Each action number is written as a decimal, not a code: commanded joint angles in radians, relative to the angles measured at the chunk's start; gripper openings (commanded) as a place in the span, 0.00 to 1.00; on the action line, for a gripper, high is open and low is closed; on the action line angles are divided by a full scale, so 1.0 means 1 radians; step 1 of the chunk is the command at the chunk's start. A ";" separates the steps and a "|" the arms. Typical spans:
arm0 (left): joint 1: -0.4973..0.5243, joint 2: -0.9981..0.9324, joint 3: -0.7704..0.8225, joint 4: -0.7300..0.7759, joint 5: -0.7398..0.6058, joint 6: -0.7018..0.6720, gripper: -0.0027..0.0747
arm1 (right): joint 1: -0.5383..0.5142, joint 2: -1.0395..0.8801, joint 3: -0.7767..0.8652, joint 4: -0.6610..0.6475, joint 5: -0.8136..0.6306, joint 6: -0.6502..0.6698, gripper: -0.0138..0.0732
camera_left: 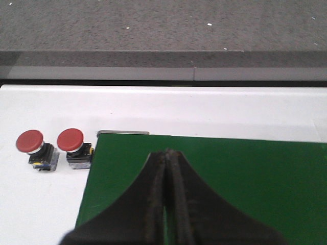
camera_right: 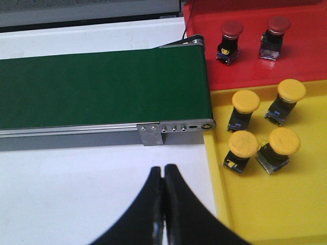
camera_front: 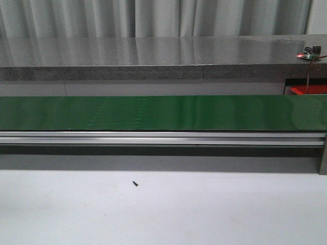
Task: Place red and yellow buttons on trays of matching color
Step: 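Move the left gripper over a red button beside the belt, then close the left gripper on the red button and lift it, then set the red button on the belt and open the left gripper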
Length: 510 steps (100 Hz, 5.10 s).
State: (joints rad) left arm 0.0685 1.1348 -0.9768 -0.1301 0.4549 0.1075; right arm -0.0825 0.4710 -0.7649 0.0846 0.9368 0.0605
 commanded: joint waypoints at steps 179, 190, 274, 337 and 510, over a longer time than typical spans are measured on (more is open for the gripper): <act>0.428 0.993 -0.896 -0.237 0.366 -0.415 0.79 | -0.001 0.005 -0.021 0.002 -0.067 -0.015 0.14; 0.428 1.013 -0.898 -0.235 0.348 -0.433 0.79 | -0.001 0.005 -0.021 0.002 -0.066 -0.015 0.14; 0.428 1.051 -0.901 -0.242 0.310 -0.438 0.59 | -0.001 0.005 -0.021 0.002 -0.066 -0.015 0.14; 0.428 1.006 -0.903 -0.240 0.292 -0.430 0.37 | -0.001 0.005 -0.021 0.002 -0.066 -0.015 0.14; 0.145 0.681 -0.650 -0.140 0.452 -0.142 0.37 | -0.001 0.005 -0.021 0.002 -0.066 -0.015 0.14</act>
State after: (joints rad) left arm 0.2215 1.8524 -1.6001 -0.2290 0.9549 -0.0365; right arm -0.0825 0.4710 -0.7649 0.0853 0.9368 0.0605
